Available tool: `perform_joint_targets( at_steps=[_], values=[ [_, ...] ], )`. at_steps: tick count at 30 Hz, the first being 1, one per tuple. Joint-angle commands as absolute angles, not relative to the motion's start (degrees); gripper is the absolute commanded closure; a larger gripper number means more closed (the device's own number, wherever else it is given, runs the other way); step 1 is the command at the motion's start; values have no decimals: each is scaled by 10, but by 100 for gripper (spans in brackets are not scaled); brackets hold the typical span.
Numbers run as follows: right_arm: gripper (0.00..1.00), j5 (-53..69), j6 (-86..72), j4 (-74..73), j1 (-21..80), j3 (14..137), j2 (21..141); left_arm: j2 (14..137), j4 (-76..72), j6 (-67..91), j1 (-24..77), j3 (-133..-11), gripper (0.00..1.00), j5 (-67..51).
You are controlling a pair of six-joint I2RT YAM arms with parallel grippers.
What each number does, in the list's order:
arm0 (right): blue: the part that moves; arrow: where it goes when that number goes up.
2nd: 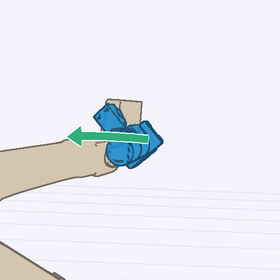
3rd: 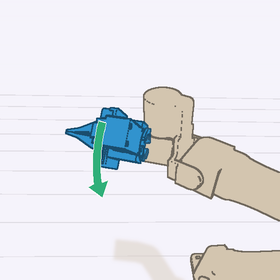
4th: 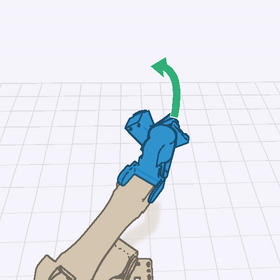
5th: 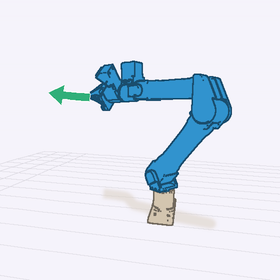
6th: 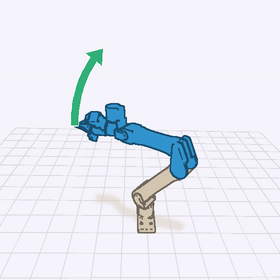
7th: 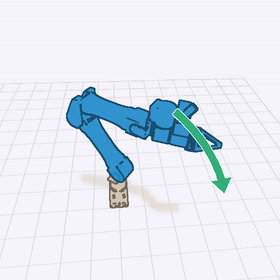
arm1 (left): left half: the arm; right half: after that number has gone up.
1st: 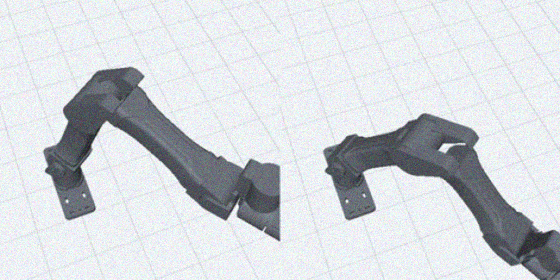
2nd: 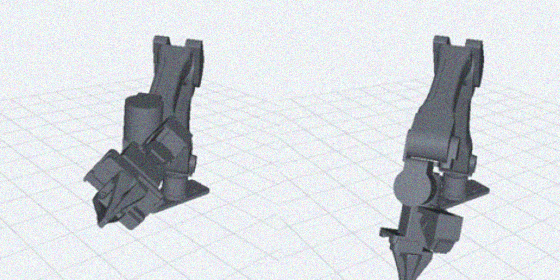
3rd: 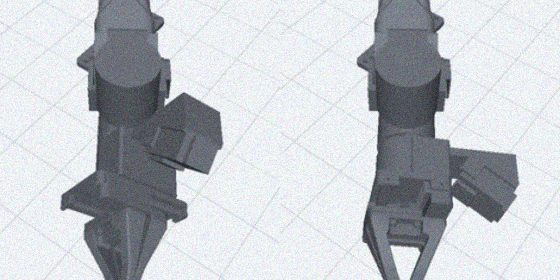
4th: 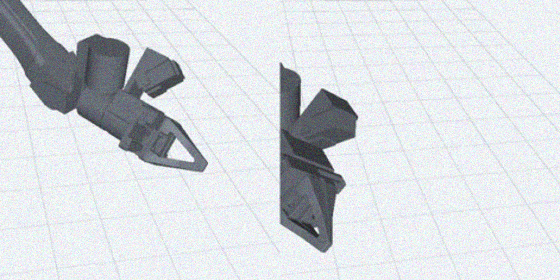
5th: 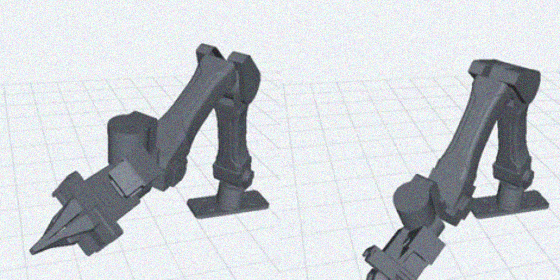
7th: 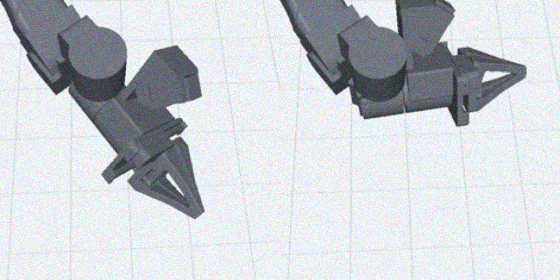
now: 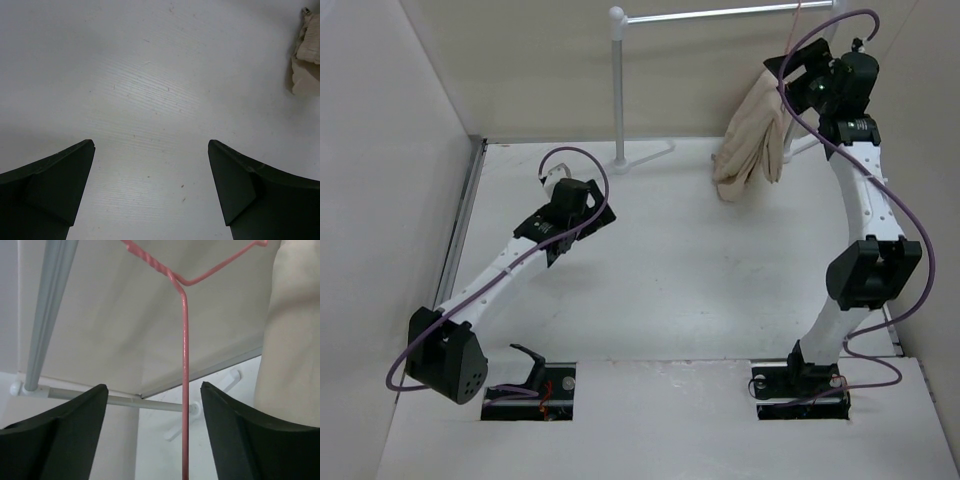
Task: Place the trousers on the hanger
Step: Place the hanger at the clothesline, then reset both arms
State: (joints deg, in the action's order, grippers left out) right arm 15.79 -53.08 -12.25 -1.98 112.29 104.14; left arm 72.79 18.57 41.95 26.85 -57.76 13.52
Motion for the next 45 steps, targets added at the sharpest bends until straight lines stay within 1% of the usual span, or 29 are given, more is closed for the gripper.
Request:
perform_joint_targets(
  at_steps=[1, 3, 4, 8, 11, 15, 20, 23, 29, 35, 45],
  values=[
    [13, 151, -519, -90, -30, 1113, 992, 720, 190, 425, 262, -587, 0, 134],
    [2, 146, -513, -90, -34, 1095, 976, 721, 191, 425, 261, -593, 0, 134],
    [0, 141, -510, -90, -36, 1085, 966, 722, 191, 425, 261, -598, 0, 134],
    [0, 121, -500, -98, -50, 1038, 920, 736, 200, 419, 262, -623, 0, 133],
    [0, 109, -495, -95, -63, 971, 865, 753, 214, 415, 269, -645, 0, 133],
    [0, 63, -488, -96, -80, 842, 765, 775, 235, 408, 289, -668, 0, 139],
    [0, -4, -493, -126, -109, 647, 643, 808, 252, 403, 322, -684, 0, 140],
    [0, -19, -493, -154, -110, 549, 596, 828, 262, 403, 346, -688, 0, 139],
    [0, -44, -478, -191, -105, 415, 524, 855, 255, 403, 384, -685, 0, 132],
    [0, -47, -484, -208, -89, 374, 515, 875, 250, 403, 423, -684, 0, 134],
    [0, -47, -471, -217, -80, 395, 526, 874, 248, 403, 433, -679, 0, 134]
  ],
)
